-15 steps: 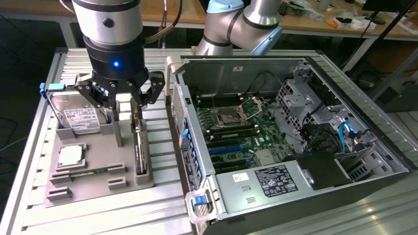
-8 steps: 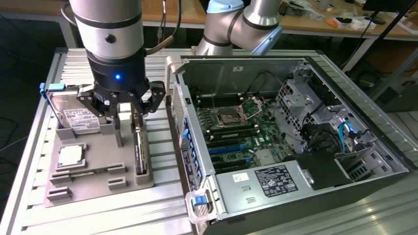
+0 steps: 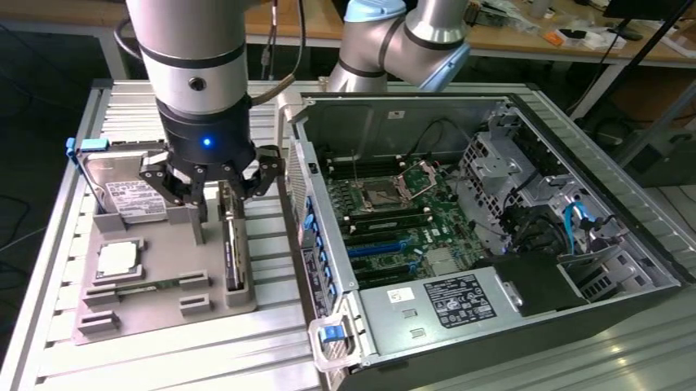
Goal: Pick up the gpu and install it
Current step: 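Pick up the gpu and move the gpu toward the slot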
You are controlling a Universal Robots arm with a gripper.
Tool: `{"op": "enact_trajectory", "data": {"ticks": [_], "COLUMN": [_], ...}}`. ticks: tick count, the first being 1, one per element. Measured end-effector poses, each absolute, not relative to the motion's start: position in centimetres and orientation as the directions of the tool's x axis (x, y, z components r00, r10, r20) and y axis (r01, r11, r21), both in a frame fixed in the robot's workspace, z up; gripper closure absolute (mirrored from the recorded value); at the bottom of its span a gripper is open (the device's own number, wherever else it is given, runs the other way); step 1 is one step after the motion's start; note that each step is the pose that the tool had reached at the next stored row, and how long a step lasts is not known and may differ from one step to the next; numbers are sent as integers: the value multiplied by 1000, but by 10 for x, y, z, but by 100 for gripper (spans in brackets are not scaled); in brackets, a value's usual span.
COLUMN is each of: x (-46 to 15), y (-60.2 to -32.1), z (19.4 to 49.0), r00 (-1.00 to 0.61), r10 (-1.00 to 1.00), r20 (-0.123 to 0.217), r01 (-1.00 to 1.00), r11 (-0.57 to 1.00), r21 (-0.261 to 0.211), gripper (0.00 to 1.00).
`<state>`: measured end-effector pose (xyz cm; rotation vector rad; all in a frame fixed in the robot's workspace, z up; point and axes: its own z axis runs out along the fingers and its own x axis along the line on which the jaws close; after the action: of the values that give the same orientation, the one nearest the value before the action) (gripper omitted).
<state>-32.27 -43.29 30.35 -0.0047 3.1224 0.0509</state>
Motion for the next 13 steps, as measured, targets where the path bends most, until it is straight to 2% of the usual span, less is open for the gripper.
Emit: {"op": "enact_trajectory", "data": {"ticks": [13], "x": [-315], "y": [-434], "z": [277], "r00": [-1000], "r10": [-6], "r20": [-19], "r01": [-6], "r11": [999], "r21": [32], "gripper": [52]}}
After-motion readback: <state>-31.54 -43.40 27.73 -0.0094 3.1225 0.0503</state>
